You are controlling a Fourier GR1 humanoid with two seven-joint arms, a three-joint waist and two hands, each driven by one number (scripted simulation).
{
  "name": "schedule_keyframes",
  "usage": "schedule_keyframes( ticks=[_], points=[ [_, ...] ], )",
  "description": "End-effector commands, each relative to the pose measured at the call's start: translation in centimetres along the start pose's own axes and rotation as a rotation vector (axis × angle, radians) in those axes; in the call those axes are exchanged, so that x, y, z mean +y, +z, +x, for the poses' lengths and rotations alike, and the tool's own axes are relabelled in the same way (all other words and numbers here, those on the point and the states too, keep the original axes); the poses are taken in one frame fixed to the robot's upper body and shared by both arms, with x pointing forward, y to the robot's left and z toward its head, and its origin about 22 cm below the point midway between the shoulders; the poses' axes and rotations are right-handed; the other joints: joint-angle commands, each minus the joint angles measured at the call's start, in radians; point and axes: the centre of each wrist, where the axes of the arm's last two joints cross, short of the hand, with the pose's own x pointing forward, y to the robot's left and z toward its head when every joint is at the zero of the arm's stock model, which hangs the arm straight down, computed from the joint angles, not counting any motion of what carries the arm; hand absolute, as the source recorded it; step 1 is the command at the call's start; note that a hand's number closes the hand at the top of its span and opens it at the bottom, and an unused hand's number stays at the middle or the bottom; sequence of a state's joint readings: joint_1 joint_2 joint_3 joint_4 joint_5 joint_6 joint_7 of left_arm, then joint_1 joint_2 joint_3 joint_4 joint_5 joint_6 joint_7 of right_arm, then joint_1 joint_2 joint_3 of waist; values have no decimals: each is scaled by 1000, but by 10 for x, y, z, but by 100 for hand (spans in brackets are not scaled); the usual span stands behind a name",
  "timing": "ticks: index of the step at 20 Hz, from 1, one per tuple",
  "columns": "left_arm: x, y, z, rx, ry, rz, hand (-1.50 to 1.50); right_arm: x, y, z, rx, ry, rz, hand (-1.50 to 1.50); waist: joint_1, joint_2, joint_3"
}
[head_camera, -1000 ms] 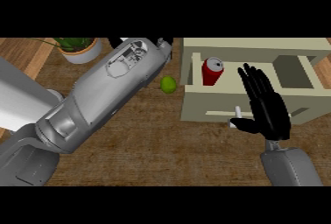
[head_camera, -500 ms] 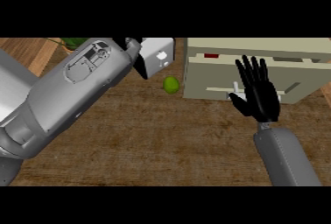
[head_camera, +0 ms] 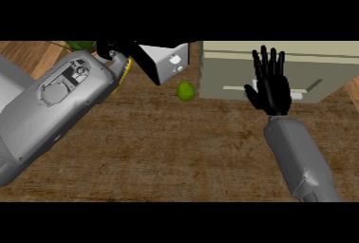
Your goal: Pick up the can, place it into the drawer and close the drawer
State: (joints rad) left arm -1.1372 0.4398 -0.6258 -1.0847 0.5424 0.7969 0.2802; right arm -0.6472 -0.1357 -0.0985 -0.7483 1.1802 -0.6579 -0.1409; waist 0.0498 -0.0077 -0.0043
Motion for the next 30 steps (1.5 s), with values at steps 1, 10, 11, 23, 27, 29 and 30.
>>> schedule_keyframes(
  ticks=[1, 10, 11, 23, 27, 29, 30],
  points=[
    [26, 5, -6, 0, -14, -5, -150, 1, -24, -3, 36, 12, 9, -150, 15, 17, 6],
    [11, 30, -25, 12, -6, -41, -150, -17, -70, 16, 47, 44, -48, -150, 40, 28, 6],
    [29, 27, -24, 13, -4, -33, -150, -21, -70, 3, 46, 51, -71, -150, 48, 29, 6],
    [37, 40, -44, -8, -25, -30, -150, -54, -119, 24, 64, 5, -64, -150, 48, 39, 7],
    [30, 59, -64, 11, -16, -63, -150, -48, -113, 23, 43, -50, -65, -150, 55, 43, 8],
    [45, 50, -56, 3, -19, -52, -150, -42, -110, 29, 41, -137, -95, -150, 49, 41, 9],
    [41, 55, -55, -2, -16, -51, -150, -50, -121, 47, 28, -215, -107, -150, 57, 33, 9]
  ],
)
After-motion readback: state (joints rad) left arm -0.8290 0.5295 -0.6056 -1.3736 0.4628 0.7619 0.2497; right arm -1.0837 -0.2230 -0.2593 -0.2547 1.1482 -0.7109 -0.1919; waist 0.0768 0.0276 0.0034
